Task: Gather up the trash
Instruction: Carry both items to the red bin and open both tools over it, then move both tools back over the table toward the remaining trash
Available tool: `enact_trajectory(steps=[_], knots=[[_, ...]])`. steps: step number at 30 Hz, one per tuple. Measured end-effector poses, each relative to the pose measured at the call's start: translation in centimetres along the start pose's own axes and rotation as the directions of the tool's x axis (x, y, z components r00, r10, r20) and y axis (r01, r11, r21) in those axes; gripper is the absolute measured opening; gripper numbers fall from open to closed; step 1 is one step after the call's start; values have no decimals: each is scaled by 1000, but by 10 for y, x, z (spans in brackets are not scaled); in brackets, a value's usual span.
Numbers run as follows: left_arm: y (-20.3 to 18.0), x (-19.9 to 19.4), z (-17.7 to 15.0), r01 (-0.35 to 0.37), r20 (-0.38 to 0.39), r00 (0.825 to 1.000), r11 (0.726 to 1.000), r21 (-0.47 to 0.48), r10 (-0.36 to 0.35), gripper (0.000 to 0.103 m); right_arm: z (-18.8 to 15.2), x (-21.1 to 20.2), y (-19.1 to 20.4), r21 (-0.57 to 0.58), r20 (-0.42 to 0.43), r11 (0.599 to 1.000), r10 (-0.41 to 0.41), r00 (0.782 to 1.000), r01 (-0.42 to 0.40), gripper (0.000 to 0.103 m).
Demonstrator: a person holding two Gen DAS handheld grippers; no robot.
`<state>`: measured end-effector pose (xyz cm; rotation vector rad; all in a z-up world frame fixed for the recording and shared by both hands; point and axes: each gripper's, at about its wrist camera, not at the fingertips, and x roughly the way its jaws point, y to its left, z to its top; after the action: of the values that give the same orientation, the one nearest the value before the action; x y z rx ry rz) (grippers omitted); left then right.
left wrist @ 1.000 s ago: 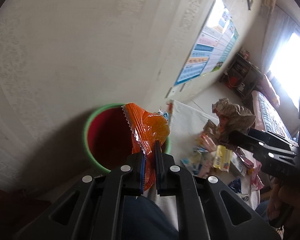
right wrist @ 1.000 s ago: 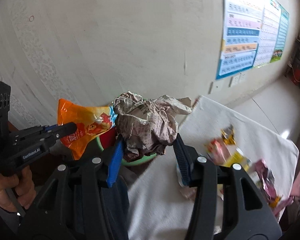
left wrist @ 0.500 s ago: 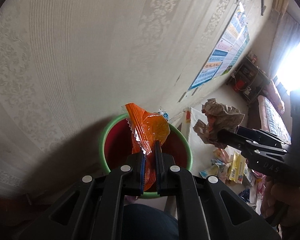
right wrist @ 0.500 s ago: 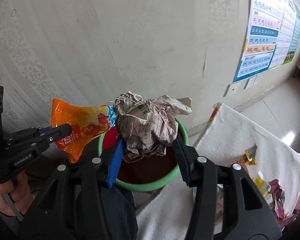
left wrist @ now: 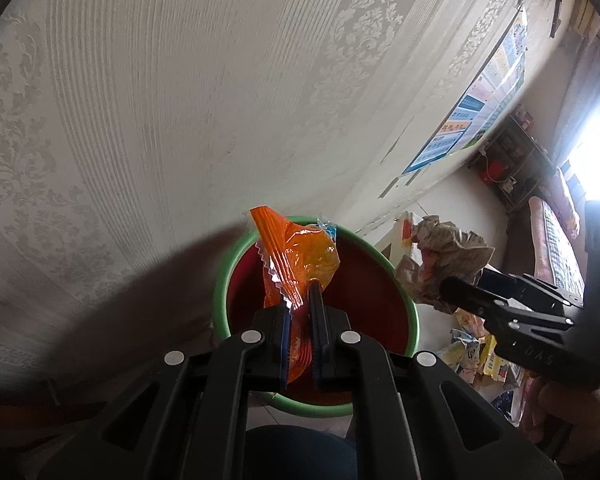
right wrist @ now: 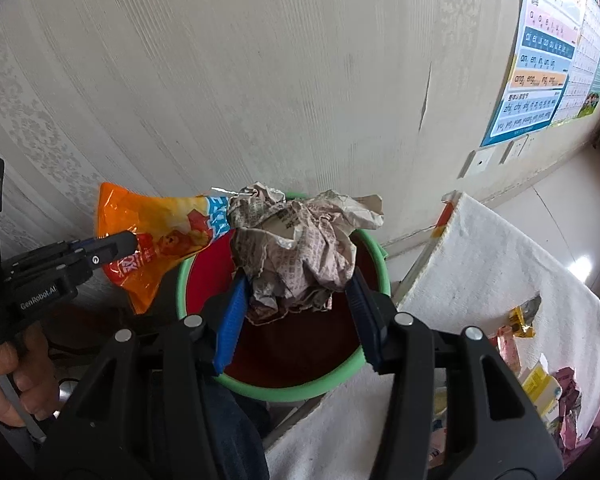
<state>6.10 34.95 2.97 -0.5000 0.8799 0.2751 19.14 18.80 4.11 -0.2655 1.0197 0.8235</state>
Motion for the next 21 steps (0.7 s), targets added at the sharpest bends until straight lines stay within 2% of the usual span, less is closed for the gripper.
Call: enact_trajectory(steps=[6,9,11,13,15,21], knots=[[3,14,-2,7,-31,999,1000,1,-7,6,-1,16,-1,8,-22,1000,2,1000,-2,50],[6,24,-4,30,-64,998,1000,-9,-30,9,-3,22,-5,21,-42,1000,-2,999,3,54],[5,27,-4,17,-63,998,1000,-16,-18,24,-5,23,-7,27,-49,1000,-13,999,14,65],[7,25,-6,18,-51,999,999,-44,-20,53,-6,22,-9,30,-50,999,-19,999,20,71],[7,23,-7,34,-38,999,998,-61,-37,59,-7,19,-11,33,-40,999,-21,999,23,73],[3,13,-17,23,-30,999,998,-62,-25,79,-13,-4,-17,60,-7,998,-35,999,35,80]])
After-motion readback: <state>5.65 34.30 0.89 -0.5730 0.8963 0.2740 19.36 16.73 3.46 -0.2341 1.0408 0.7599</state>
